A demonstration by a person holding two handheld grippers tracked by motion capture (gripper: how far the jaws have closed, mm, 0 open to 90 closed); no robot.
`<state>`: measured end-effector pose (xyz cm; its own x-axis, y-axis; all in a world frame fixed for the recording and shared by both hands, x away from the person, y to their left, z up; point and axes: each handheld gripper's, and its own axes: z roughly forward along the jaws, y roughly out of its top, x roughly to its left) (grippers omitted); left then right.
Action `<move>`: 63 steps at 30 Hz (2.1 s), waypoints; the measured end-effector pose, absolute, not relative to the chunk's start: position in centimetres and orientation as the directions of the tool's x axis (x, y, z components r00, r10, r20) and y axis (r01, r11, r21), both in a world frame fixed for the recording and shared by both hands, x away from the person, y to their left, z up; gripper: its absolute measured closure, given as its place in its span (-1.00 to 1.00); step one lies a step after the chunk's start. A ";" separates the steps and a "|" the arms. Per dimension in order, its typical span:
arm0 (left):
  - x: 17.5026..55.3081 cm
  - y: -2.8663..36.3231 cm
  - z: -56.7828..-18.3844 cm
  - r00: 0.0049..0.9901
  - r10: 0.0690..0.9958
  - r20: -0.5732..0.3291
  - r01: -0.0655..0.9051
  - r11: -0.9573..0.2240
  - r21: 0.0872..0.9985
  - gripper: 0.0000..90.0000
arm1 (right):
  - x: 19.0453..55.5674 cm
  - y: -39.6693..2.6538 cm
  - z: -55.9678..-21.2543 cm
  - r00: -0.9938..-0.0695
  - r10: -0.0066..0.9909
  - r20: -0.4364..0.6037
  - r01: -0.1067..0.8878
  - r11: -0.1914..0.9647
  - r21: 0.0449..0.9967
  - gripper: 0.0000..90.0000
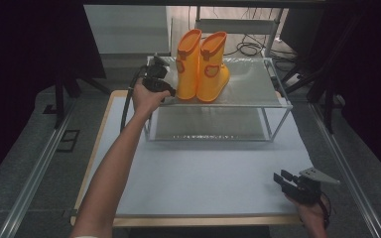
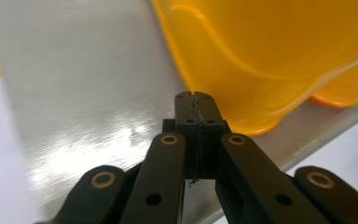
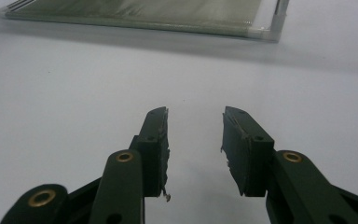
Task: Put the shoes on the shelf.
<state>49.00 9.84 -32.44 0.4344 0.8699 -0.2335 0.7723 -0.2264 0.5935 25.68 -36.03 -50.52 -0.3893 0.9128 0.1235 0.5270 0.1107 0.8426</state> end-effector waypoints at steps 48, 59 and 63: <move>47.3 6.4 -31.0 0.558 0.765 -0.320 0.735 -0.277 0.619 0.97 | 25.7 -35.6 -50.5 -0.397 0.909 0.128 0.528 0.112 0.842 0.35; 44.6 9.0 -30.3 0.598 0.726 -0.339 0.708 -0.281 0.648 0.88 | 25.7 -35.5 -50.6 -0.400 0.908 0.124 0.526 0.117 0.842 0.35; 42.7 10.4 -30.0 0.637 0.700 -0.323 0.671 -0.297 0.679 0.81 | 25.7 -35.5 -50.6 -0.401 0.908 0.122 0.530 0.120 0.840 0.35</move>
